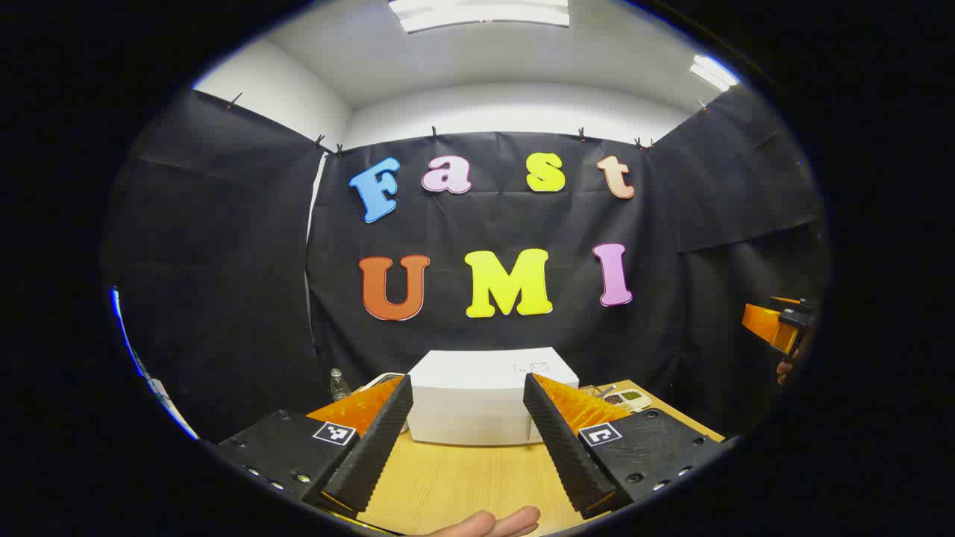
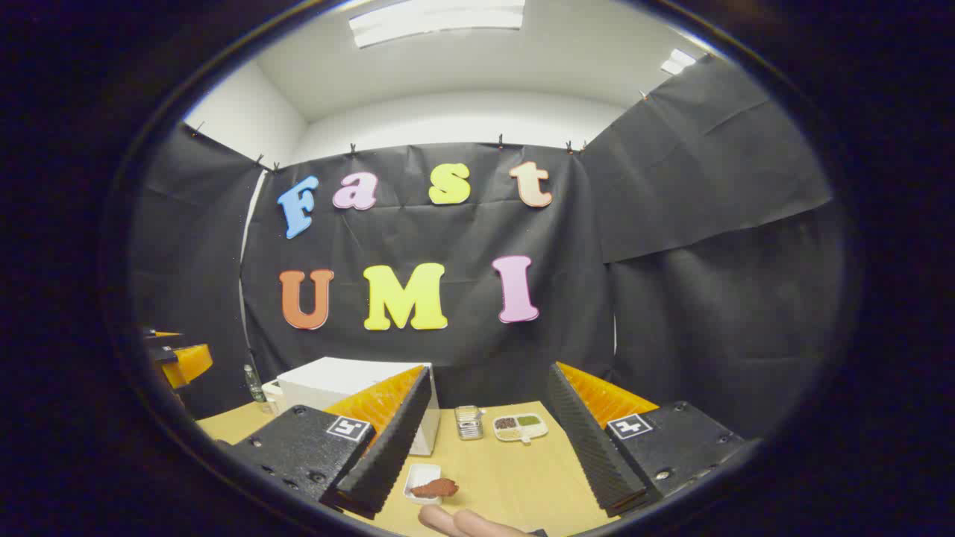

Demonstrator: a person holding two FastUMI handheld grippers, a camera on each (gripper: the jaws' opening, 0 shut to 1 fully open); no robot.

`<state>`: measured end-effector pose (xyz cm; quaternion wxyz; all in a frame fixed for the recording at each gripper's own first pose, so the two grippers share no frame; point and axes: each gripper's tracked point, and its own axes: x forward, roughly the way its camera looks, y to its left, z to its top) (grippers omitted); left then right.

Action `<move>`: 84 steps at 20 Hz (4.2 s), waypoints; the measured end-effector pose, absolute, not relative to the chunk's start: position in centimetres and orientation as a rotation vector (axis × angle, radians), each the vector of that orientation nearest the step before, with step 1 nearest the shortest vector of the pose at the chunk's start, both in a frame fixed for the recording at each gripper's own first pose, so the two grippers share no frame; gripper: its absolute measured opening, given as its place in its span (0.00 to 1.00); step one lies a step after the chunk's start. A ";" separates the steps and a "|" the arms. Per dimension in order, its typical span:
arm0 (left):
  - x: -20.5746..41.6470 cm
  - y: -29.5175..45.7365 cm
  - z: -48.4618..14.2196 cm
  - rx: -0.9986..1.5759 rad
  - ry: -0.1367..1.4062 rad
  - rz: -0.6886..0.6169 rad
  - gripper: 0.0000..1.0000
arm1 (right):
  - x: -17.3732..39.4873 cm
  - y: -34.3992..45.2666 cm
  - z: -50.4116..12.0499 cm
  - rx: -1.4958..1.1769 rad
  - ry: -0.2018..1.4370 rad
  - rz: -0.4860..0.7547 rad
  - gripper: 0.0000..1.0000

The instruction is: Open the microwave oven with the left hand, put the food in, and close the microwave oven.

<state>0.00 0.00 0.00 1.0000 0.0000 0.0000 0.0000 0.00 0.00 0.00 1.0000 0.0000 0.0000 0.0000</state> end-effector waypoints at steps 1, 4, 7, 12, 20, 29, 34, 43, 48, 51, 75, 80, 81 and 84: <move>0.1 0.4 -0.1 0.000 0.000 0.004 0.93 | 0.0 -0.1 -0.1 -0.008 0.000 -0.002 1.00; 0.3 1.2 -0.2 -0.007 0.004 0.020 0.93 | 0.0 -0.3 0.1 -0.006 0.004 0.000 0.90; 0.3 1.3 -0.2 -0.014 -0.001 0.015 0.93 | 0.1 -0.4 0.1 -0.010 0.002 0.001 1.00; 0.4 1.2 -0.3 -0.020 0.000 0.004 0.93 | 0.0 -0.3 0.2 -0.019 -0.001 0.011 1.00; 1.7 1.3 -0.4 -0.023 -0.008 0.013 0.92 | -0.6 -0.9 1.4 -0.042 -0.050 -0.005 0.90; 9.3 -3.5 -5.5 -0.076 0.066 -0.102 0.92 | -0.6 -2.7 1.4 -0.056 -0.087 -0.023 1.00; 13.9 -6.9 -10.1 -0.080 0.114 -0.145 0.92 | -0.7 -3.6 0.8 -0.066 -0.104 -0.032 1.00; 20.9 -11.2 -20.7 -0.117 0.247 -0.188 0.92 | -0.9 -4.5 -1.0 -0.122 -0.138 -0.027 1.00; 24.0 -13.5 -24.7 -0.165 0.277 -0.238 0.92 | -0.3 -5.6 -2.4 -0.144 -0.136 -0.034 0.93; 25.7 -13.9 -26.2 -0.152 0.284 -0.217 0.92 | 0.4 -6.8 -3.4 -0.136 -0.121 -0.047 1.00; 25.7 -14.1 -30.2 -0.089 0.252 -0.203 0.07 | 2.2 -9.9 -9.1 -0.143 -0.011 -0.083 1.00; 21.3 -12.4 -29.8 -0.093 0.226 -0.247 0.07 | 1.7 -7.8 -9.7 -0.134 -0.004 -0.058 1.00; 20.5 -12.0 -29.8 -0.087 0.228 -0.254 0.07 | 1.6 -7.3 -10.0 -0.134 -0.001 -0.053 1.00; 18.1 -10.7 -29.8 -0.102 0.238 -0.268 0.07 | 1.1 -6.0 -10.3 -0.134 0.005 -0.040 1.00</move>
